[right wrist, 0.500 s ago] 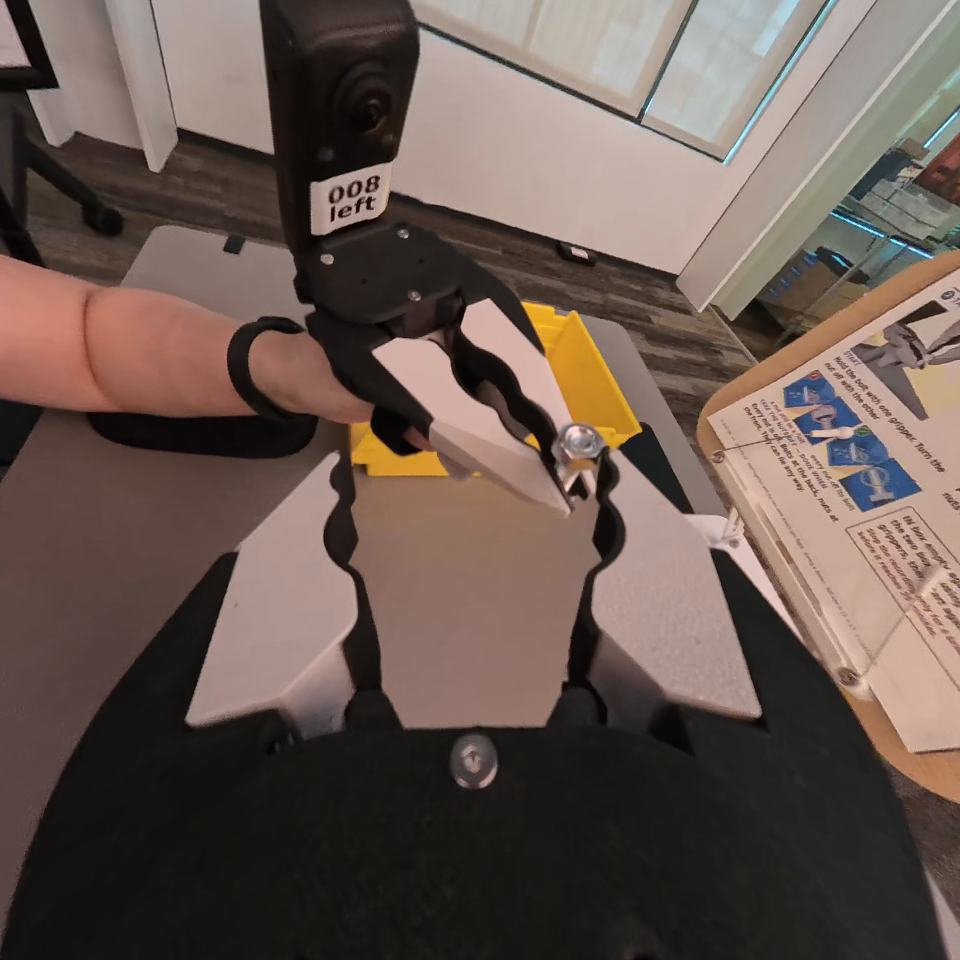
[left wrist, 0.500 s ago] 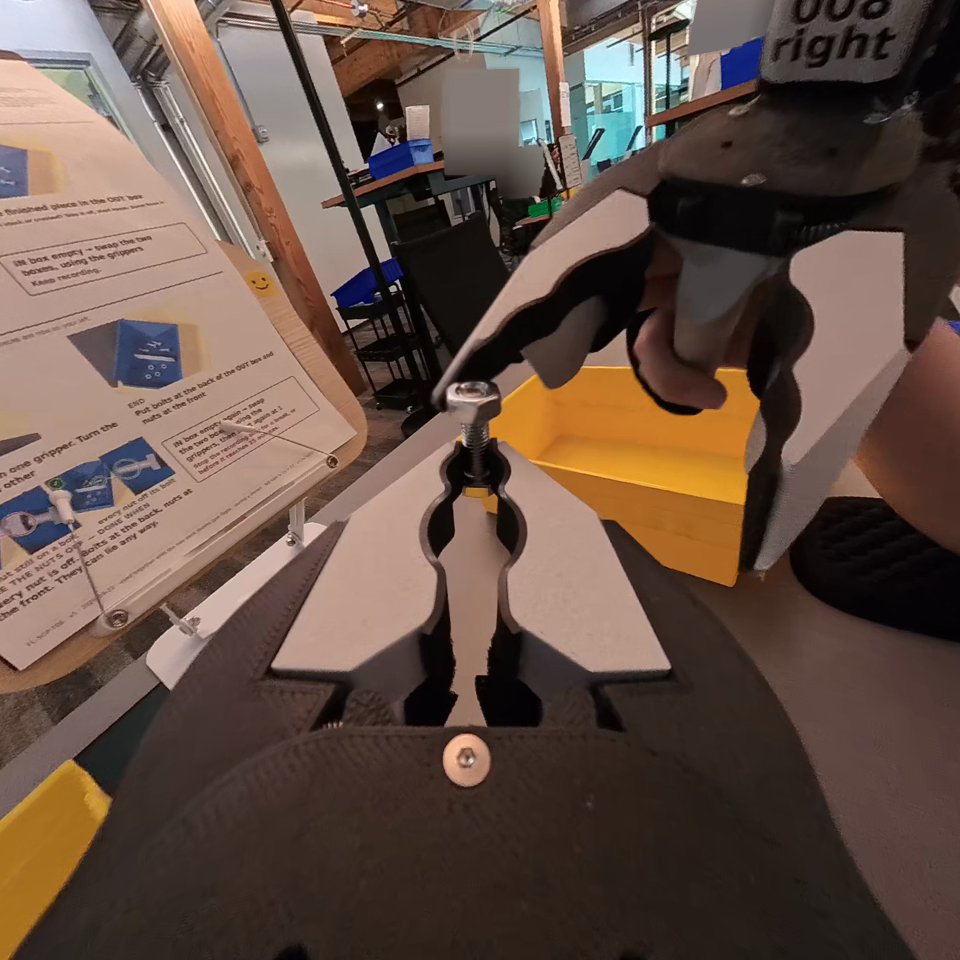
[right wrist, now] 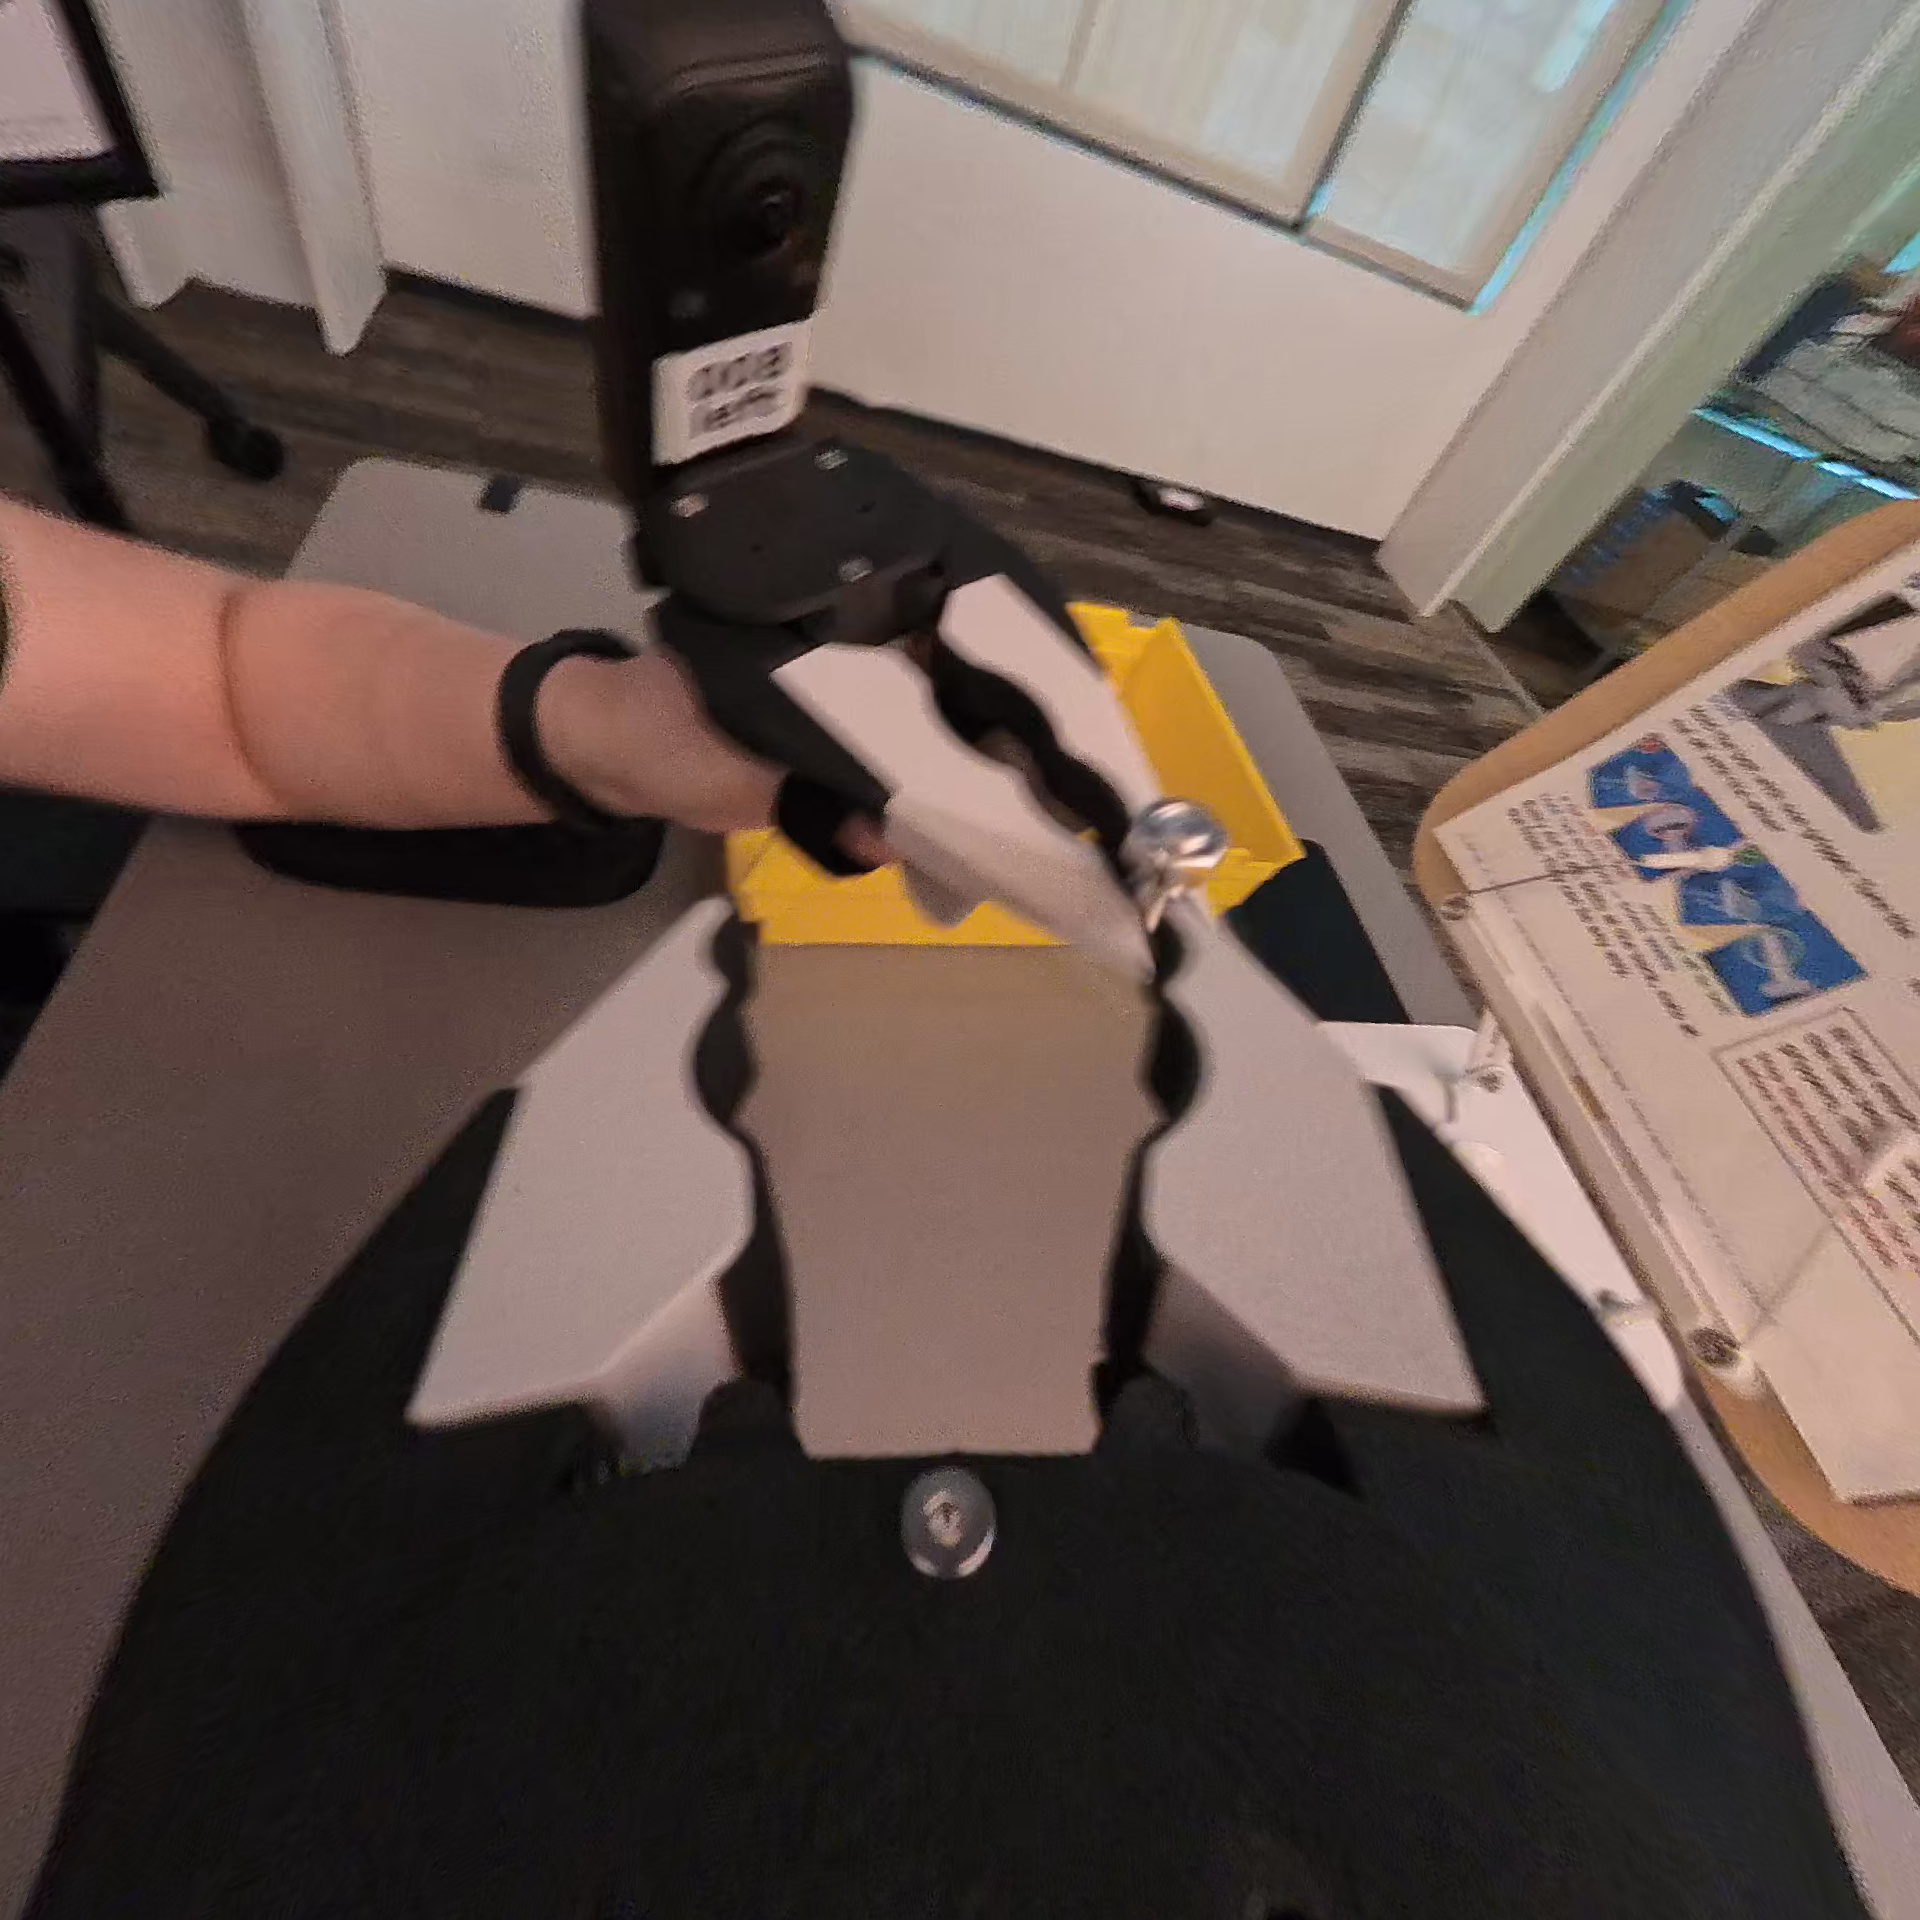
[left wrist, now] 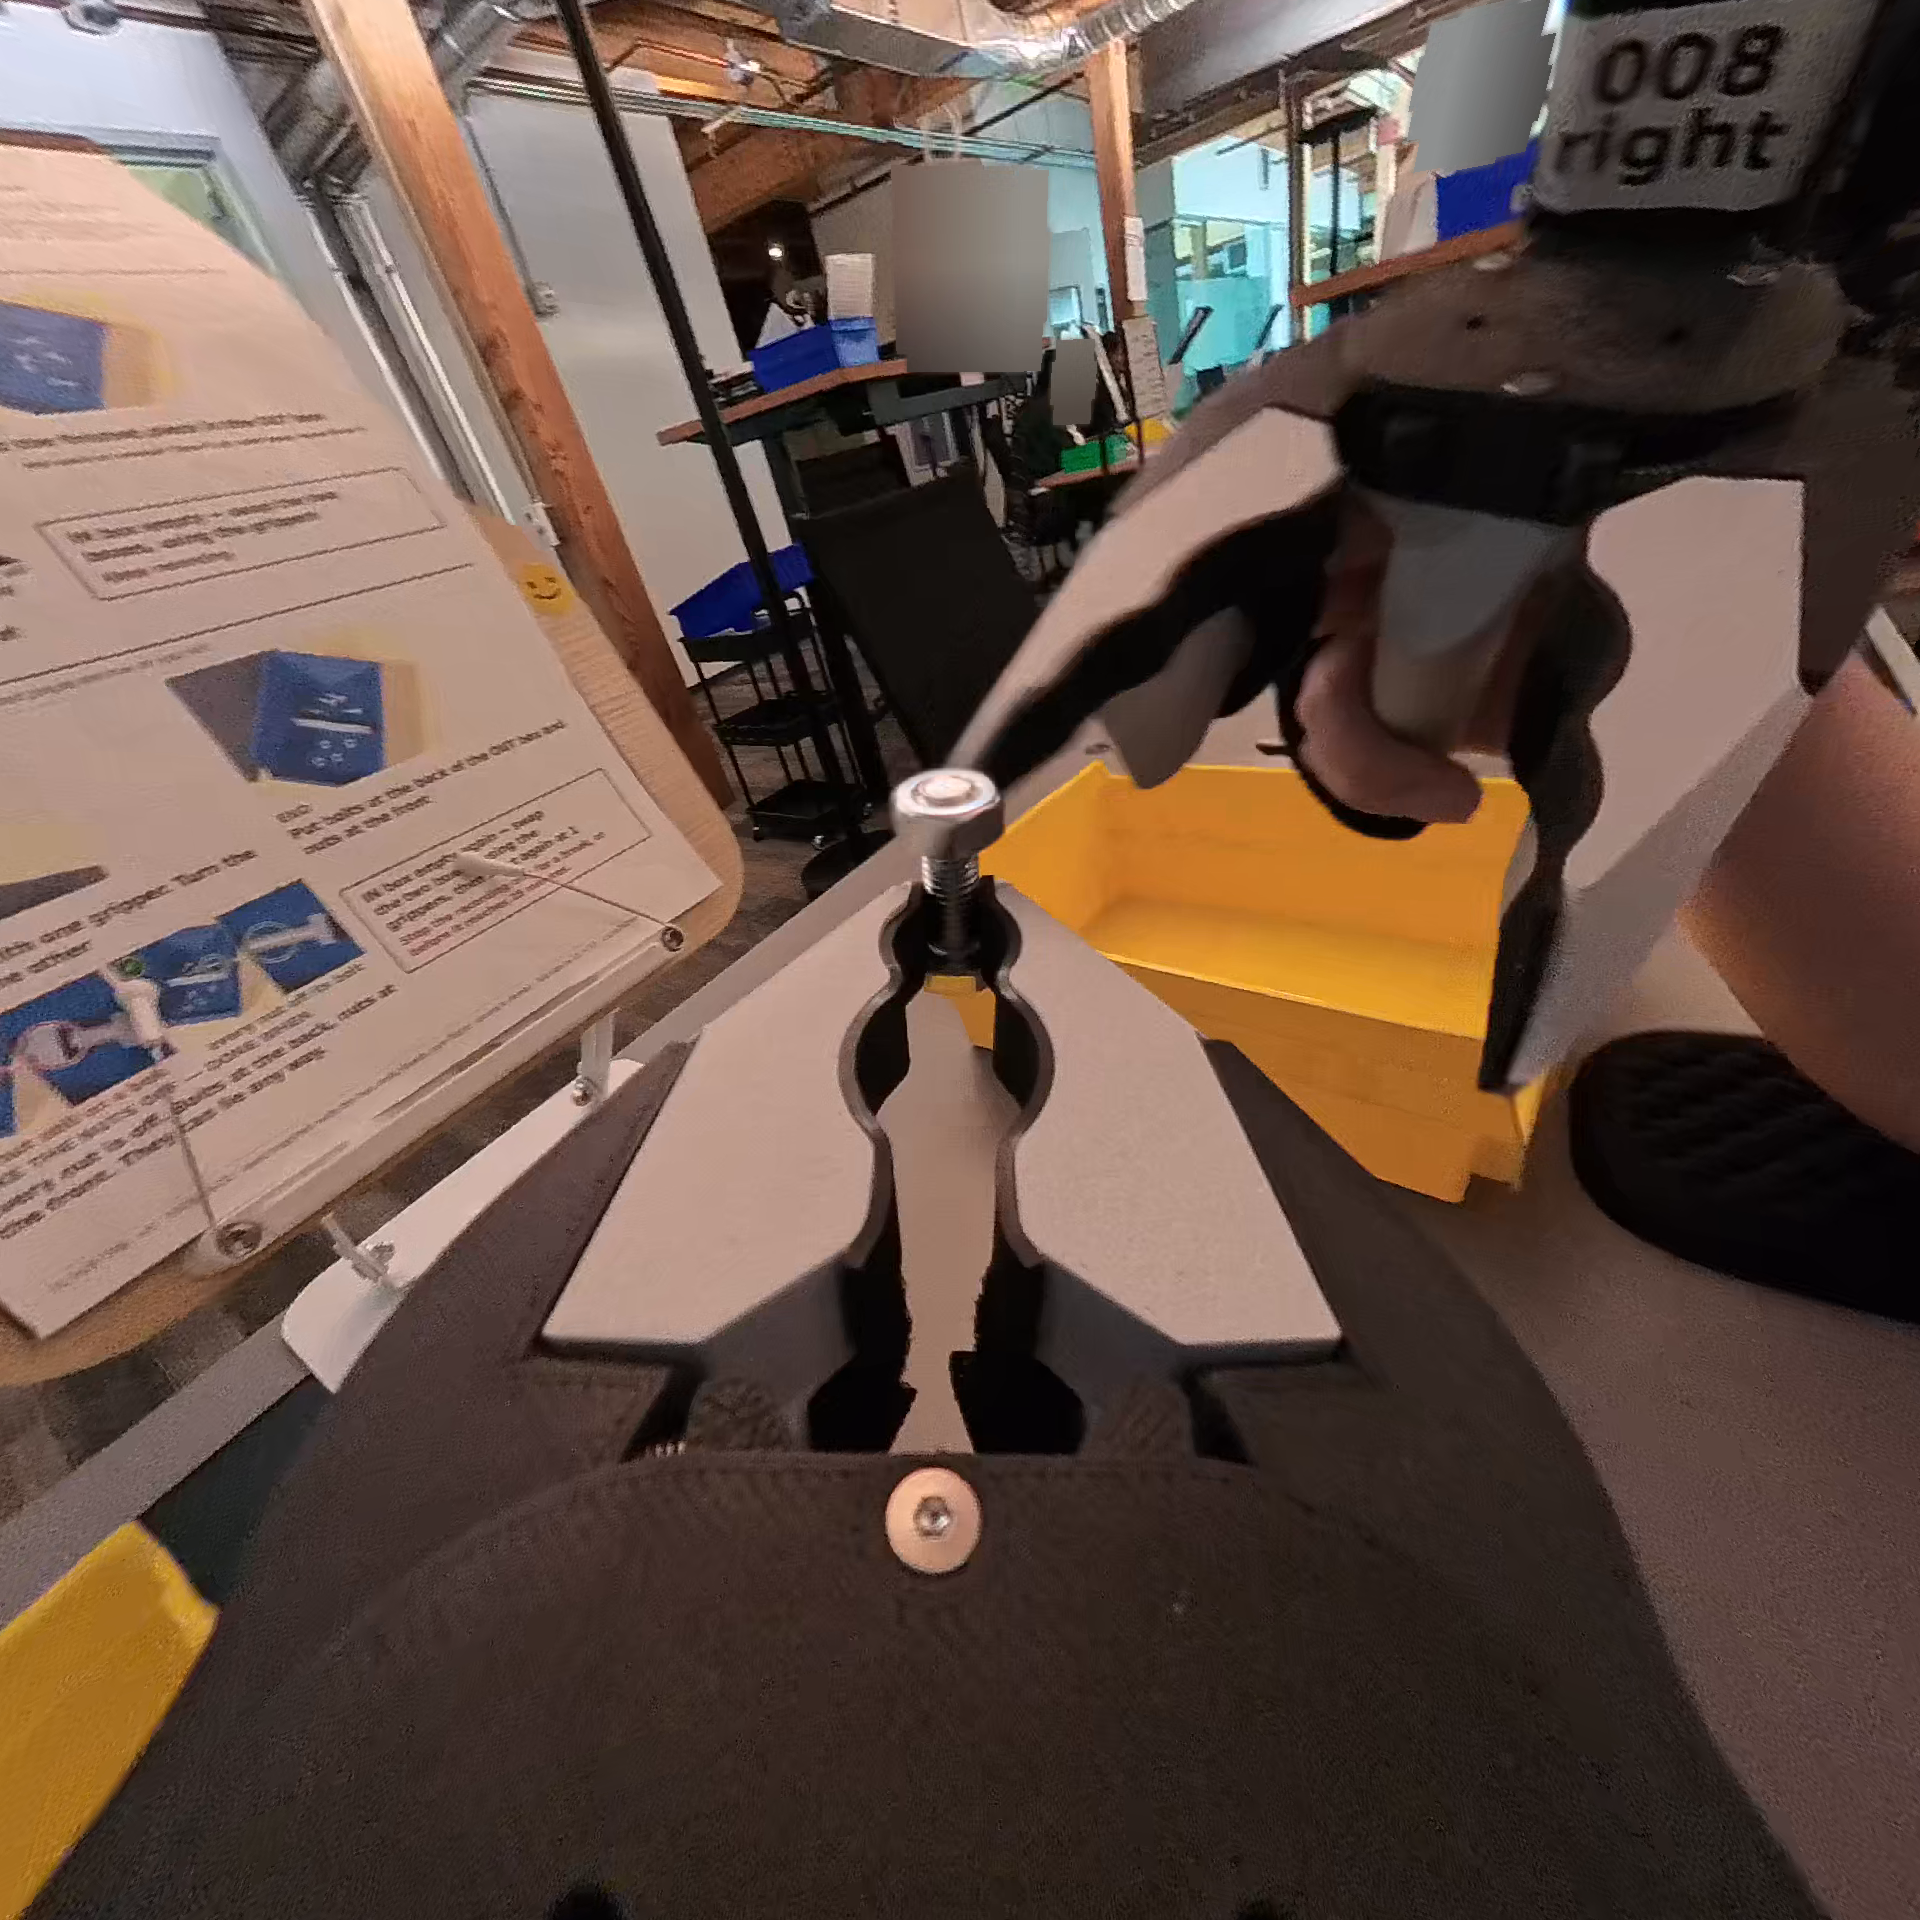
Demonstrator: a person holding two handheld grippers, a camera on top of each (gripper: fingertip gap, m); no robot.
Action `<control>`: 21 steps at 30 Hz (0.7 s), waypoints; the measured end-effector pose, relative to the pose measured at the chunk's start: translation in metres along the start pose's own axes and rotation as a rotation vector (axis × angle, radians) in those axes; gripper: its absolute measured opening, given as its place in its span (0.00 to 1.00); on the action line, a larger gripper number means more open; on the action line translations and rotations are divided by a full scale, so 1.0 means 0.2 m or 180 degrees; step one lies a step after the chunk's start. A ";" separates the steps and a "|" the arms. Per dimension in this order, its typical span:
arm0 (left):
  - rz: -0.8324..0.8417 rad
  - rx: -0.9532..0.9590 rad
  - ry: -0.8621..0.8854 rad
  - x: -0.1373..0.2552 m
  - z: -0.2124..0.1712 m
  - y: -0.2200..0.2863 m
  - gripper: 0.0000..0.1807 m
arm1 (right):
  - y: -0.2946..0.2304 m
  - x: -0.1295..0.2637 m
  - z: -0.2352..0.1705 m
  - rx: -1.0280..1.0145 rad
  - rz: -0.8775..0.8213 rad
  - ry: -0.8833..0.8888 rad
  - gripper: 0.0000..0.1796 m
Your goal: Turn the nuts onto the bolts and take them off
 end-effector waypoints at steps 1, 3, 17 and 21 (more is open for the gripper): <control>0.0049 0.0059 -0.0002 0.01 0.00 -0.02 0.04 | -0.03 0.02 0.00 0.0022 0.0193 -0.0029 0.29; 0.0027 0.0140 0.0016 0.02 -0.01 -0.04 0.04 | -0.02 0.05 0.03 -0.0090 0.0184 0.0134 0.30; -0.0041 0.0125 0.0020 0.01 0.00 -0.02 0.04 | 0.01 0.06 0.03 -0.0221 0.0064 0.0139 0.30; -0.0192 0.0016 0.0046 -0.01 0.01 0.04 0.04 | 0.05 0.03 0.02 -0.0194 -0.0154 0.0195 0.43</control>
Point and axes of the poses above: each gripper's, where its closed fingertips meet, x back along the fingers, z out of its top, y = z × x across the jaws, the point moved 8 cm from there along x, back along the fingers, and after that the axes turned 12 degrees about -x, right-handed, at the moved point
